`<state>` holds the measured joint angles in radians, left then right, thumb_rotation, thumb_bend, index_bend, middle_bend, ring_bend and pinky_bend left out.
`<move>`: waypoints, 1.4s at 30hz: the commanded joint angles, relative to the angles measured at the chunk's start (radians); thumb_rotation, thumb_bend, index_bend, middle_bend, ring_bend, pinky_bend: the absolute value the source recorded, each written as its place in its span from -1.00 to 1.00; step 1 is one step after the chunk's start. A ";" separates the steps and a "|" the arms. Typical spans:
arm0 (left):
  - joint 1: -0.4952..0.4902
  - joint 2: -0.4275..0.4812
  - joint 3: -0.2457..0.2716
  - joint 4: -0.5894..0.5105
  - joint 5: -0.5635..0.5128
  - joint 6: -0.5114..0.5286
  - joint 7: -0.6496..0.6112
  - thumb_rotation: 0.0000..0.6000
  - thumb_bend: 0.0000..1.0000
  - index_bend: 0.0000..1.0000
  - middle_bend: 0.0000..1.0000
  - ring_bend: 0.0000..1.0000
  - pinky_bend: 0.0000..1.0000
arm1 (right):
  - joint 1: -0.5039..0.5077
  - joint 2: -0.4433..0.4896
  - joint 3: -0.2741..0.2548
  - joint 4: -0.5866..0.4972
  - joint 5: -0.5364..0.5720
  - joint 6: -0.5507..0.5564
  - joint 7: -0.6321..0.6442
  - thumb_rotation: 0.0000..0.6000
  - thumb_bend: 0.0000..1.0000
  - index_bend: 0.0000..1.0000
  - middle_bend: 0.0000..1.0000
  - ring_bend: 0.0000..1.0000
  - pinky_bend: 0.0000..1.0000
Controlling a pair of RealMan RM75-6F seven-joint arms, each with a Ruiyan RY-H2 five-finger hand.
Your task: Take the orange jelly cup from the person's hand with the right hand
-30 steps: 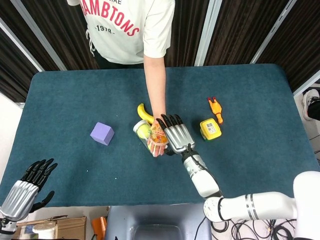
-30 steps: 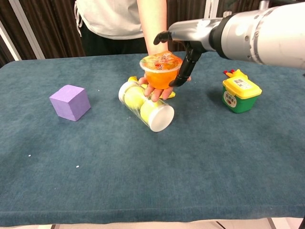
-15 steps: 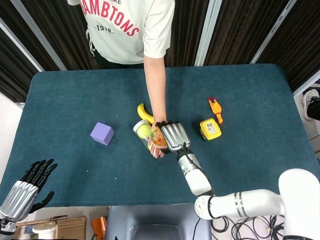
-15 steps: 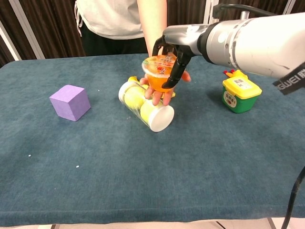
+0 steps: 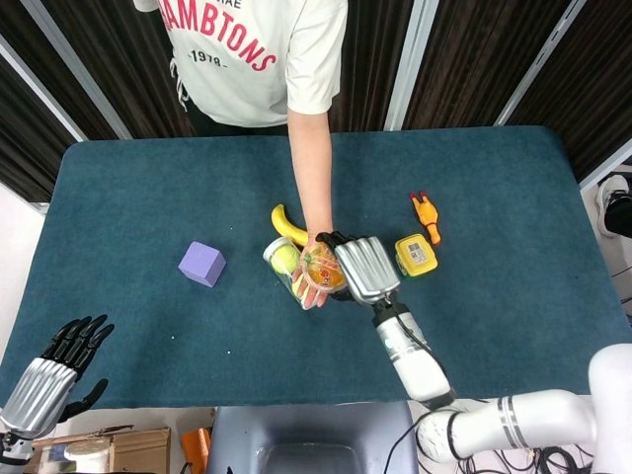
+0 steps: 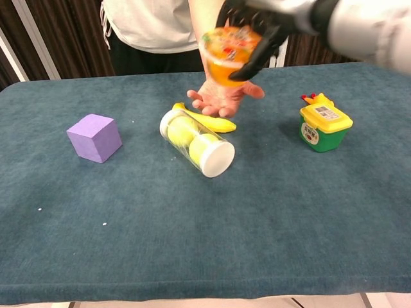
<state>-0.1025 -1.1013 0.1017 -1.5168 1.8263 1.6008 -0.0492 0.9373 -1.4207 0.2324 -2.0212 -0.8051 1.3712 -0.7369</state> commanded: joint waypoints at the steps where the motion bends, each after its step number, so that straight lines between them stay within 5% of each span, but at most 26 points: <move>1: 0.001 0.000 -0.001 -0.001 0.000 0.003 -0.001 1.00 -0.27 -1.00 -0.93 -0.97 -0.79 | -0.190 0.191 -0.169 -0.141 -0.254 0.073 0.179 1.00 -0.68 0.14 0.00 0.04 0.18; 4: 0.001 0.000 -0.003 -0.002 -0.004 0.003 -0.001 1.00 -0.27 -1.00 -0.93 -0.97 -0.79 | -0.290 0.276 -0.278 -0.107 -0.357 0.066 0.299 1.00 -0.68 0.11 0.00 0.03 0.18; 8: 0.000 0.000 -0.003 -0.005 -0.009 -0.003 0.001 1.00 -0.27 -1.00 -0.93 -0.97 -0.79 | -0.354 0.282 -0.354 0.027 -0.394 -0.008 0.406 1.00 -0.68 0.00 0.00 -0.04 0.17; 19: 0.003 0.005 -0.003 -0.001 -0.009 0.005 -0.012 1.00 -0.27 -1.00 -0.93 -0.97 -0.79 | -0.374 0.057 -0.357 0.371 -0.377 -0.261 0.501 1.00 -0.68 -0.93 -0.74 -0.73 -0.27; 22: 0.006 0.008 -0.003 0.001 -0.008 0.013 -0.021 1.00 -0.27 -1.00 -0.93 -0.97 -0.79 | -0.374 0.052 -0.358 0.382 -0.369 -0.301 0.485 1.00 -0.68 -1.00 -0.95 -0.91 -0.40; 26: 0.011 0.011 -0.002 0.005 -0.005 0.026 -0.027 1.00 -0.27 -1.00 -0.93 -0.96 -0.79 | -0.380 0.083 -0.360 0.349 -0.368 -0.323 0.468 1.00 -0.68 -1.00 -1.00 -1.00 -0.50; 32: 0.020 0.012 -0.002 0.008 0.000 0.044 -0.029 1.00 -0.27 -1.00 -0.93 -0.97 -0.79 | -0.471 0.225 -0.401 0.211 -0.517 -0.158 0.472 1.00 -0.68 -1.00 -1.00 -1.00 -0.64; 35: 0.020 0.011 -0.003 0.006 -0.004 0.040 -0.026 1.00 -0.27 -1.00 -0.93 -0.97 -0.79 | -0.580 0.341 -0.450 0.145 -0.637 0.026 0.494 1.00 -0.68 -1.00 -1.00 -1.00 -0.73; 39: 0.021 0.008 -0.006 0.004 -0.011 0.035 -0.013 1.00 -0.27 -1.00 -0.93 -0.97 -0.79 | -0.758 0.401 -0.485 0.181 -0.703 0.277 0.513 1.00 -0.68 -1.00 -1.00 -1.00 -0.90; 42: 0.018 0.004 -0.013 0.003 -0.026 0.022 -0.001 1.00 -0.27 -1.00 -0.93 -0.97 -0.79 | -0.879 0.362 -0.466 0.266 -0.661 0.406 0.550 1.00 -0.68 -1.00 -1.00 -1.00 -1.00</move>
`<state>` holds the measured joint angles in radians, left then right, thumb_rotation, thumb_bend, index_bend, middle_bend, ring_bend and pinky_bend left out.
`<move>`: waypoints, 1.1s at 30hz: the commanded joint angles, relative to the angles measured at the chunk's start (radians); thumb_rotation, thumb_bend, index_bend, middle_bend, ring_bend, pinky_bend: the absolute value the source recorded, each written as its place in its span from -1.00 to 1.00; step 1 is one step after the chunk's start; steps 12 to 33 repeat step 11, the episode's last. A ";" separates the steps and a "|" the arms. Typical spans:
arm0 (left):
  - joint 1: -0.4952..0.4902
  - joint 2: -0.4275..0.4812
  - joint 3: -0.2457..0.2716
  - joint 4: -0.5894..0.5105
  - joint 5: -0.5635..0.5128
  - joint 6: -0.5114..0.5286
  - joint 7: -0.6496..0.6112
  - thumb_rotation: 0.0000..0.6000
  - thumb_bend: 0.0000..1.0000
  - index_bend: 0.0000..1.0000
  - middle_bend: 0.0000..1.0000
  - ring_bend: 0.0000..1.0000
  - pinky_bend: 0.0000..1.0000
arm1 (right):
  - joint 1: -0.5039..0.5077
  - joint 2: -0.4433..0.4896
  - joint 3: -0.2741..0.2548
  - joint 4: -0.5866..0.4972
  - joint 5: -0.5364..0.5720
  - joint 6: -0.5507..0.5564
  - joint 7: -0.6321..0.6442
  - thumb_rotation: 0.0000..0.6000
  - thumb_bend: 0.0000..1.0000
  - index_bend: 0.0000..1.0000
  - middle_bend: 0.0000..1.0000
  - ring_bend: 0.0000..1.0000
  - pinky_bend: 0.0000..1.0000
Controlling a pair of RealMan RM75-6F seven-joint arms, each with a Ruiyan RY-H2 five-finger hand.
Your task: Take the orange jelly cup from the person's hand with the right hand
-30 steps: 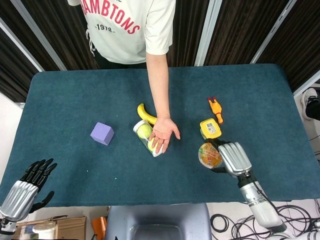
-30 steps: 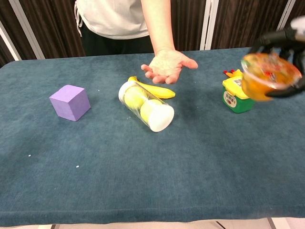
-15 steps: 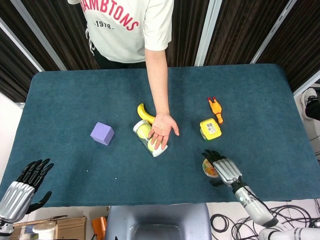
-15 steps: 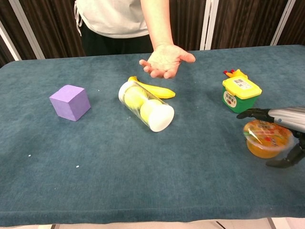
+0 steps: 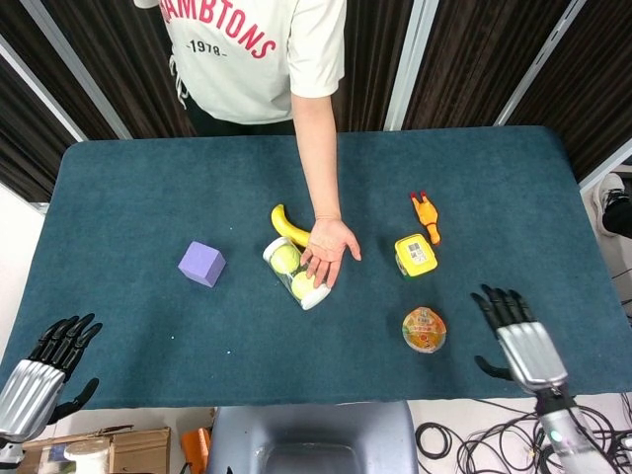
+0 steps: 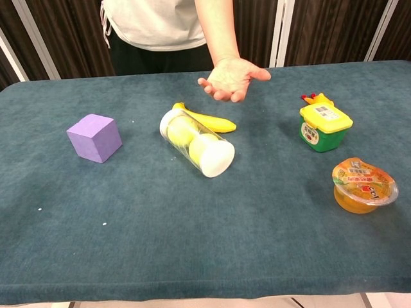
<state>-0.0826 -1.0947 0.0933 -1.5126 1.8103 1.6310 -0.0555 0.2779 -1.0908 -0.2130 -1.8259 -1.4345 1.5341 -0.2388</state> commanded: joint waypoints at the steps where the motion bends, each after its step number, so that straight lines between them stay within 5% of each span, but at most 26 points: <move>1: -0.003 -0.004 -0.008 -0.004 -0.018 -0.015 0.007 1.00 -0.27 -1.00 -0.93 -0.97 -0.79 | -0.246 0.016 -0.010 0.098 -0.016 0.267 0.072 1.00 -0.68 -1.00 -1.00 -1.00 -1.00; 6: -0.008 -0.006 -0.011 -0.016 -0.031 -0.036 0.024 1.00 -0.27 -1.00 -0.93 -0.97 -0.79 | -0.307 -0.040 0.022 0.224 -0.016 0.284 0.143 1.00 -0.68 -1.00 -1.00 -1.00 -1.00; 33: -0.011 -0.008 -0.019 -0.021 -0.051 -0.048 0.029 1.00 -0.27 -1.00 -0.93 -0.97 -0.79 | -0.315 -0.045 0.049 0.226 -0.035 0.256 0.134 1.00 -0.68 -1.00 -1.00 -1.00 -1.00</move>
